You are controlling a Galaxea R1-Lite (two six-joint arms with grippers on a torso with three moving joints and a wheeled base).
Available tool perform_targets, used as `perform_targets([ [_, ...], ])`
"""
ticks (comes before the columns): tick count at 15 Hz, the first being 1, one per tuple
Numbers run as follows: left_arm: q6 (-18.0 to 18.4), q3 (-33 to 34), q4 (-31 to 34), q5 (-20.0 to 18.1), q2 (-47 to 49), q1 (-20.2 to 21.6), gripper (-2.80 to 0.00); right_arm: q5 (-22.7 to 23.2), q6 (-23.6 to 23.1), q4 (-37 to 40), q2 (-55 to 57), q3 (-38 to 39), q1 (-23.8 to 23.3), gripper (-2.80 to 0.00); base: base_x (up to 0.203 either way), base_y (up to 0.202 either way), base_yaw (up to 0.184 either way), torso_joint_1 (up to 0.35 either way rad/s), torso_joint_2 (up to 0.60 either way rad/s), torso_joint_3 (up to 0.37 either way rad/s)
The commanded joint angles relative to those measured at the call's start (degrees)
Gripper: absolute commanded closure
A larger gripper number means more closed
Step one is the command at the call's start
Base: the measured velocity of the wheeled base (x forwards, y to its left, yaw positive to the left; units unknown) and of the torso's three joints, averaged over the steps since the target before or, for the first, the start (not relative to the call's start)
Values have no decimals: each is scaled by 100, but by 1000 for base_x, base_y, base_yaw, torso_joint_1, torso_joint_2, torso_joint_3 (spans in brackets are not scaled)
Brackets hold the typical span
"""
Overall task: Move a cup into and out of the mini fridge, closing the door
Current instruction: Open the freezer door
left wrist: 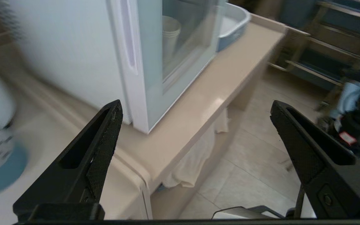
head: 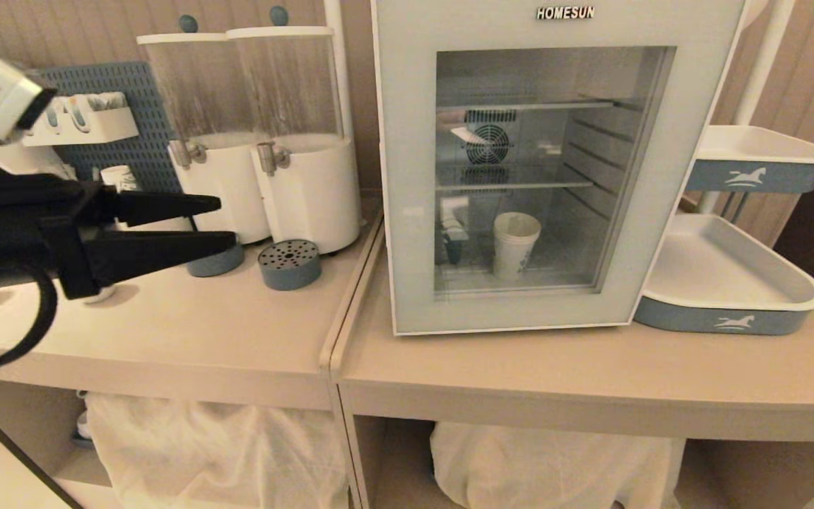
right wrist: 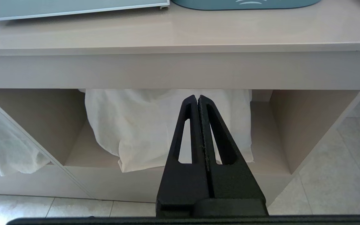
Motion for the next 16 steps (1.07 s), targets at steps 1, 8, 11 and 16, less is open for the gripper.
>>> perform_targets([
  [1, 25, -139, -340, -296, 980, -74, -280, 0, -3, 10, 3, 0, 0, 0, 0, 0, 0, 0, 0, 0],
  [8, -559, -1528, -1806, -718, 3008, -886, -280, 0, 6, 1, 0, 0, 5, 0, 0, 0, 0, 0, 0, 0],
  [11, -1357, -1920, -2784, -1150, 3544, -966, -280, 0, 6, 1, 0, 0, -4, 0, 0, 0, 0, 0, 0, 0],
  [16, -2225, -2561, -3798, -2045, 4112, -1051, -280, 0, 6, 1, 0, 0, 5, 0, 0, 0, 0, 0, 0, 0],
])
